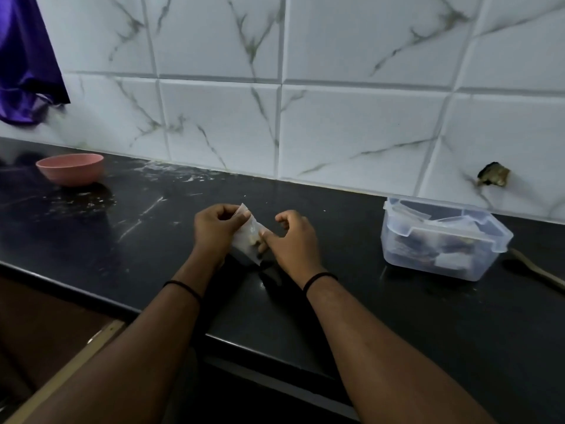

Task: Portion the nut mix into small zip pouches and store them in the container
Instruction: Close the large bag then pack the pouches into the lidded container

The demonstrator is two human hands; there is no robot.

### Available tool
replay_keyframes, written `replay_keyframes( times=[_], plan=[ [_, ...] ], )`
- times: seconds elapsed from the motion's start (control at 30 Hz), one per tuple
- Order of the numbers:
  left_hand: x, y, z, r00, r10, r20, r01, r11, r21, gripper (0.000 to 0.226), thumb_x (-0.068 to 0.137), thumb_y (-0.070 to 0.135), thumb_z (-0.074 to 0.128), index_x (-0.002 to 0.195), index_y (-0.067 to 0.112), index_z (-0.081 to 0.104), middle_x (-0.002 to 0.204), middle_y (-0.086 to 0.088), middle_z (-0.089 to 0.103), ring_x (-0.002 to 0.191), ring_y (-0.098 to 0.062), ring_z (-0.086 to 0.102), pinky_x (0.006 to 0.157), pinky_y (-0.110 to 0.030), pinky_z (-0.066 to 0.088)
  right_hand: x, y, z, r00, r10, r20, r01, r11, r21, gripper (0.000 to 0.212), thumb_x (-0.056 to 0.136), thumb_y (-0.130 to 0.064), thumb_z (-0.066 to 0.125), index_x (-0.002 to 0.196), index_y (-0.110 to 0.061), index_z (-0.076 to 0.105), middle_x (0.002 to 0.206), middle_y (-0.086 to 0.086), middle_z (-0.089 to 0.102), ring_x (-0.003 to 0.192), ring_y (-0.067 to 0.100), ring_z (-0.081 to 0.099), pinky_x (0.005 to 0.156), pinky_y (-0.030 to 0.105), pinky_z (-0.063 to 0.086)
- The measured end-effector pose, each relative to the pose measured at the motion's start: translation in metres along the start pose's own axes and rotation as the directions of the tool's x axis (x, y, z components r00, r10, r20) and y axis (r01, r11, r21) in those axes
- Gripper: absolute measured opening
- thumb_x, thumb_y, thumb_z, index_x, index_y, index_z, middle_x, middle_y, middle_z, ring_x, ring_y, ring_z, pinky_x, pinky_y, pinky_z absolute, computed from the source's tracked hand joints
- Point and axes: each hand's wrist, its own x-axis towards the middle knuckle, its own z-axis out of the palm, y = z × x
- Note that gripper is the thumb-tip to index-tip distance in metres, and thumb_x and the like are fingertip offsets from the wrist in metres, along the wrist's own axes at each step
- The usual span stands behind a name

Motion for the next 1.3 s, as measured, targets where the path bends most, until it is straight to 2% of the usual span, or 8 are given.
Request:
replay_keyframes(
  times=[0.1, 0.2, 0.43, 0.6, 0.7, 0.9, 1.13, 1.3],
  plan=[
    [-0.014, 0.019, 0.009, 0.995, 0.037, 0.097, -0.028, 0.996, -0.089, 0.006, 0.083, 0.002, 0.075, 0.081, 0.007, 0.072, 0.065, 0.001, 0.071, 0.057, -0.008, 0.063, 0.057, -0.022, 0.052, -0.001, 0.005, -0.012, 0.995, -0.009, 0.096, -0.009, 0.983, 0.182, 0.033, 0.088, -0.03, 0.072, 0.119, -0.023, 0.066, 0.116, -0.004, 0.069, 0.103, 0.014, 0.063, 0.094, 0.035, 0.052],
    [-0.024, 0.036, 0.022, 0.976, 0.09, 0.199, -0.075, 0.994, -0.082, 0.004, 0.083, 0.0, 0.074, 0.085, 0.003, 0.072, 0.061, 0.005, 0.069, 0.052, -0.003, 0.06, 0.052, -0.017, 0.048, -0.009, 0.013, -0.026, 0.994, 0.035, 0.107, -0.065, 0.953, 0.296, 0.013, 0.09, -0.022, 0.071, 0.101, -0.015, 0.072, 0.094, 0.0, 0.076, 0.09, 0.017, 0.071, 0.09, 0.044, 0.056],
    [-0.038, 0.045, 0.046, 0.978, 0.031, 0.205, -0.002, 0.99, -0.14, 0.04, 0.082, 0.025, 0.081, 0.116, 0.011, 0.064, 0.096, -0.005, 0.07, 0.079, -0.013, 0.068, 0.063, -0.028, 0.054, -0.026, 0.02, -0.062, 0.988, 0.143, -0.065, -0.086, 0.837, 0.54, 0.012, 0.091, -0.012, 0.067, 0.082, -0.02, 0.069, 0.081, 0.009, 0.075, 0.08, 0.028, 0.073, 0.069, 0.037, 0.057],
    [-0.073, 0.041, 0.086, 0.936, -0.064, 0.346, 0.14, 0.97, -0.199, 0.015, 0.091, 0.021, 0.07, 0.094, 0.007, 0.066, 0.063, -0.002, 0.059, 0.056, -0.013, 0.053, 0.053, -0.026, 0.051, -0.041, 0.031, -0.098, 0.954, 0.24, -0.182, -0.047, 0.718, 0.695, 0.003, 0.096, -0.013, 0.064, 0.093, -0.013, 0.065, 0.086, 0.018, 0.075, 0.079, 0.029, 0.074, 0.055, 0.031, 0.054],
    [-0.089, 0.052, 0.117, 0.929, -0.04, 0.368, 0.112, 0.978, -0.176, 0.01, 0.093, 0.015, 0.068, 0.089, 0.006, 0.068, 0.066, -0.008, 0.058, 0.057, -0.016, 0.056, 0.055, -0.028, 0.054, -0.048, 0.045, -0.122, 0.938, 0.239, -0.251, -0.006, 0.736, 0.677, 0.003, 0.095, -0.015, 0.066, 0.094, -0.017, 0.063, 0.087, 0.017, 0.075, 0.079, 0.029, 0.075, 0.056, 0.033, 0.055],
    [-0.097, 0.087, 0.18, 0.908, 0.055, 0.416, -0.004, 0.993, -0.121, 0.012, 0.092, 0.012, 0.069, 0.083, 0.004, 0.069, 0.065, -0.008, 0.066, 0.057, -0.018, 0.062, 0.05, -0.026, 0.052, -0.039, 0.065, -0.196, 0.865, 0.161, -0.476, 0.053, 0.913, 0.404, 0.013, 0.089, -0.021, 0.071, 0.082, -0.03, 0.063, 0.083, 0.002, 0.073, 0.08, 0.02, 0.071, 0.077, 0.041, 0.059],
    [-0.072, 0.105, 0.246, 0.875, 0.005, 0.484, -0.131, 0.965, 0.227, 0.02, 0.084, 0.016, 0.077, 0.071, 0.003, 0.069, 0.067, -0.009, 0.069, 0.046, -0.015, 0.052, 0.041, -0.019, 0.039, 0.01, 0.083, -0.266, 0.898, 0.226, -0.377, -0.217, 0.974, 0.068, 0.022, 0.071, -0.036, 0.074, 0.085, -0.027, 0.059, 0.085, -0.003, 0.069, 0.079, 0.022, 0.069, 0.075, 0.043, 0.059],
    [-0.044, 0.099, 0.278, 0.866, -0.008, 0.501, -0.299, 0.794, 0.529, 0.021, 0.078, 0.024, 0.081, 0.077, 0.004, 0.076, 0.072, -0.005, 0.075, 0.073, -0.021, 0.07, 0.073, -0.035, 0.06, 0.038, 0.088, -0.281, 0.962, 0.143, -0.232, -0.236, 0.866, -0.442, 0.01, 0.078, -0.027, 0.074, 0.08, -0.018, 0.069, 0.078, -0.002, 0.07, 0.077, 0.019, 0.066, 0.066, 0.03, 0.054]
  ],
)
